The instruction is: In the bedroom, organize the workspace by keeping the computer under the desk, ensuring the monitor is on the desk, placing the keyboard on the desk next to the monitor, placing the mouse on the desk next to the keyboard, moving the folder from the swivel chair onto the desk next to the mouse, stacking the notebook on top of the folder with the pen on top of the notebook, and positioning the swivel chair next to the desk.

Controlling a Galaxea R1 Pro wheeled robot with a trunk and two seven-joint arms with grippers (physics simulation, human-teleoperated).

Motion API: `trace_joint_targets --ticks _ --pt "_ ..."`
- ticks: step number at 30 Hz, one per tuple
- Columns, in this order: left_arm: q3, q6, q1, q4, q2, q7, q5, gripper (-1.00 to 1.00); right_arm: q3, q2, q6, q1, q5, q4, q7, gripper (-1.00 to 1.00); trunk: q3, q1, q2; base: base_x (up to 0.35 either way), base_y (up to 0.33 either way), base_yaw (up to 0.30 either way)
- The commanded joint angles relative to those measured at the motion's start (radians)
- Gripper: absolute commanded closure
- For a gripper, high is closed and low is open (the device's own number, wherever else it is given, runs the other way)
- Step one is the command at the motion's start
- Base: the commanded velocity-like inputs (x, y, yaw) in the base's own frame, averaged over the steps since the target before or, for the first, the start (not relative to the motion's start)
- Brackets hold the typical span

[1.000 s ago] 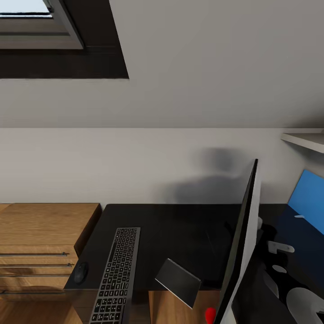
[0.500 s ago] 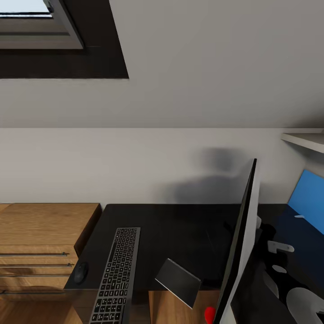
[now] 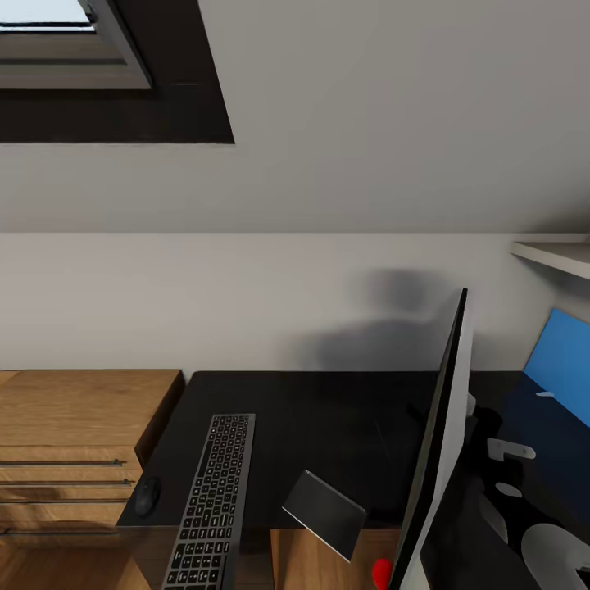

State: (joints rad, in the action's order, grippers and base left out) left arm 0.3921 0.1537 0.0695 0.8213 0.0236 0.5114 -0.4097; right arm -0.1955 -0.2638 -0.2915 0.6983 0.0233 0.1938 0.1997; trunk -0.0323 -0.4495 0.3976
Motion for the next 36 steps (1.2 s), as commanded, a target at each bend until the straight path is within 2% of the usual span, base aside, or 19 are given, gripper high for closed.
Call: trace_joint_targets --ticks 1,8,28,36 --pt "0.004 0.006 0.0 0.001 -0.001 0.004 -0.011 -1.0 -0.001 0.0 -0.005 0.001 0.001 -0.001 0.003 1.0 -0.002 -0.001 0.002 -0.087 -0.097 0.0" --pt "0.004 0.007 0.0 0.001 -0.001 0.004 -0.011 -1.0 -0.001 0.0 -0.005 0.002 0.001 -0.001 0.003 1.0 -0.002 -0.001 0.002 -0.095 -0.106 0.0" --pt "0.004 0.007 0.0 0.001 -0.001 0.004 -0.01 -1.0 -0.001 0.001 -0.005 0.001 0.001 -0.001 0.003 1.0 -0.002 -0.001 0.002 -0.006 -0.003 0.0" --pt "0.004 0.007 0.0 0.001 -0.001 0.004 -0.01 -1.0 -0.001 0.002 -0.034 0.001 0.002 -0.002 0.003 1.0 -0.002 -0.001 0.002 0.0 0.0 0.0"
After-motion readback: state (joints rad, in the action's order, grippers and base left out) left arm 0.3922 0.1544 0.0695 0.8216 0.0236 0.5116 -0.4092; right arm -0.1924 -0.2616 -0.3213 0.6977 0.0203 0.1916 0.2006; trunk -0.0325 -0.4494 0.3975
